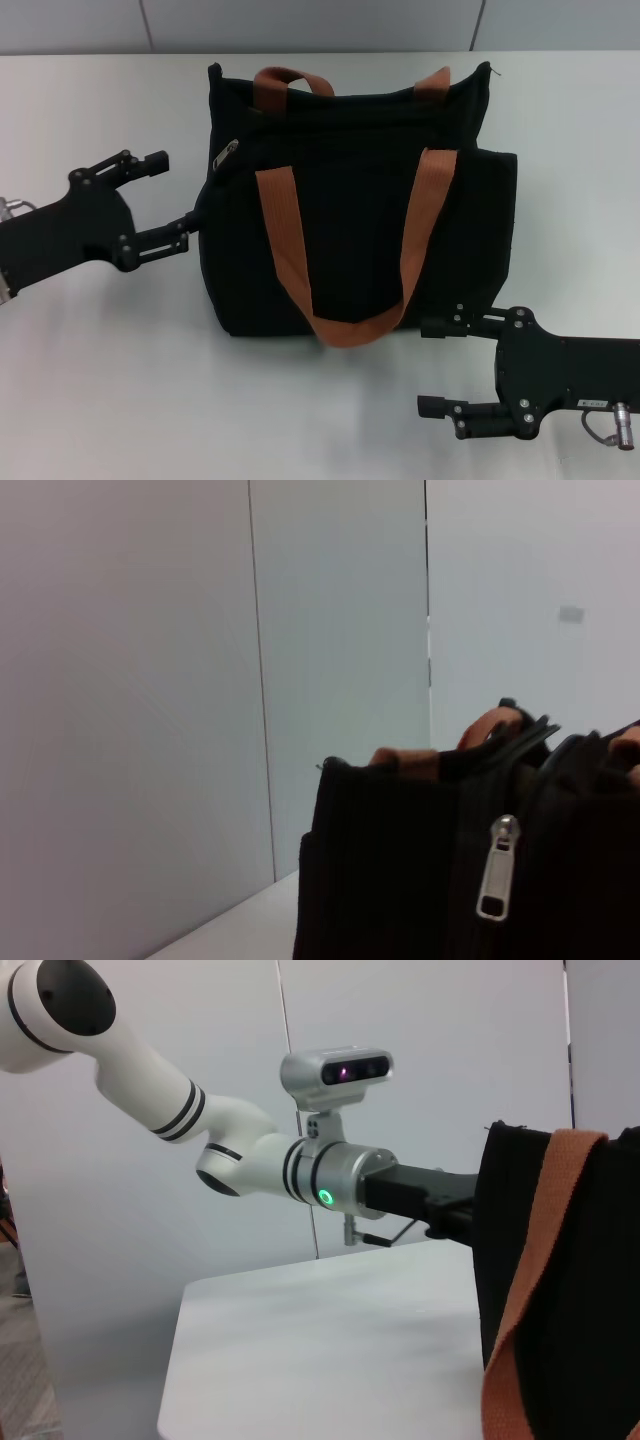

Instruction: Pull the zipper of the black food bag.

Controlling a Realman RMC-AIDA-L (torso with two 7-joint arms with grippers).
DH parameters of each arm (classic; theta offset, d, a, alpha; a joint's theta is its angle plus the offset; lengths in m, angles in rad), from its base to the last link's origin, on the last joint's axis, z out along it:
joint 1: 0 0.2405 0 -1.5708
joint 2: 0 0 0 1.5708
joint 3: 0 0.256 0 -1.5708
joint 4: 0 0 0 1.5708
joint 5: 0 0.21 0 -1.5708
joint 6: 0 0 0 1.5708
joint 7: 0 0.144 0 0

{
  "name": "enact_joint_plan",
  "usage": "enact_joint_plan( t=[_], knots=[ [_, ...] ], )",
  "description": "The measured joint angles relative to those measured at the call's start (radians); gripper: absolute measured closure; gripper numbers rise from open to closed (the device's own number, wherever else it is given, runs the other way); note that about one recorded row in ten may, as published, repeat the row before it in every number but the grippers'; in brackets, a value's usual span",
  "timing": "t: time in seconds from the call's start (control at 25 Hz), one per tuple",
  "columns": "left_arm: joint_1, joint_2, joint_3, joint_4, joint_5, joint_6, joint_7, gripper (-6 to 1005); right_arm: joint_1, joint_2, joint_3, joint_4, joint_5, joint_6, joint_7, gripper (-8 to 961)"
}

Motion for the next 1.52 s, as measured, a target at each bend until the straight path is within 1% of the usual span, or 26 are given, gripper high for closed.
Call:
enact_joint_plan(
  t=[0.12,0.16,0.2,0.24,0.4,0.52,0.6,0.8,0.88,1.2,1.36,1.52],
  knots=[
    [-0.019,-0.009,0.003,0.0,0.0,-0.039,0.003,217,0.0,0.0,-0.002,0.0,0.0,0.001,0.001,182],
    [-0.036,-0.016,0.003,0.001,-0.001,-0.068,0.014,218,0.0,0.0,-0.004,0.0,0.0,0.003,0.001,182],
    [-0.036,-0.016,0.003,0.001,-0.001,-0.068,0.014,219,0.0,0.0,-0.004,0.0,0.0,0.003,0.001,182],
    [-0.045,-0.023,0.002,0.001,-0.002,-0.084,0.025,220,0.0,0.0,-0.004,0.0,0.0,0.003,0.001,182],
    [-0.061,-0.035,0.0,0.001,-0.005,-0.096,0.066,224,0.004,0.0,-0.006,0.001,0.001,0.003,0.003,183],
    [-0.064,-0.039,0.0,0.001,-0.005,-0.089,0.111,227,0.004,0.0,-0.003,0.001,0.001,0.003,0.007,183],
    [-0.054,-0.044,-0.016,0.001,-0.022,-0.079,0.149,229,0.002,0.0,-0.001,0.001,0.001,0.001,0.007,183],
    [-0.042,-0.049,-0.017,0.001,-0.05,-0.072,0.168,234,0.0,0.0,0.0,0.015,0.002,0.001,0.008,184],
    [-0.042,-0.05,-0.017,0.001,-0.05,-0.074,0.169,434,0.0,0.0,0.0,0.015,0.002,0.0,0.008,184],
    [-0.041,-0.049,-0.017,0.001,-0.05,-0.07,0.172,673,0.0,0.0,0.0,0.015,0.002,-0.001,0.009,185],
    [-0.04,-0.047,-0.023,0.001,-0.05,-0.031,0.172,892,0.0,0.0,0.0,0.015,0.002,-0.003,0.01,186],
    [-0.036,-0.044,-0.024,0.001,-0.05,-0.004,0.172,965,0.0,0.0,0.001,0.015,0.003,-0.005,0.011,186]
  ],
)
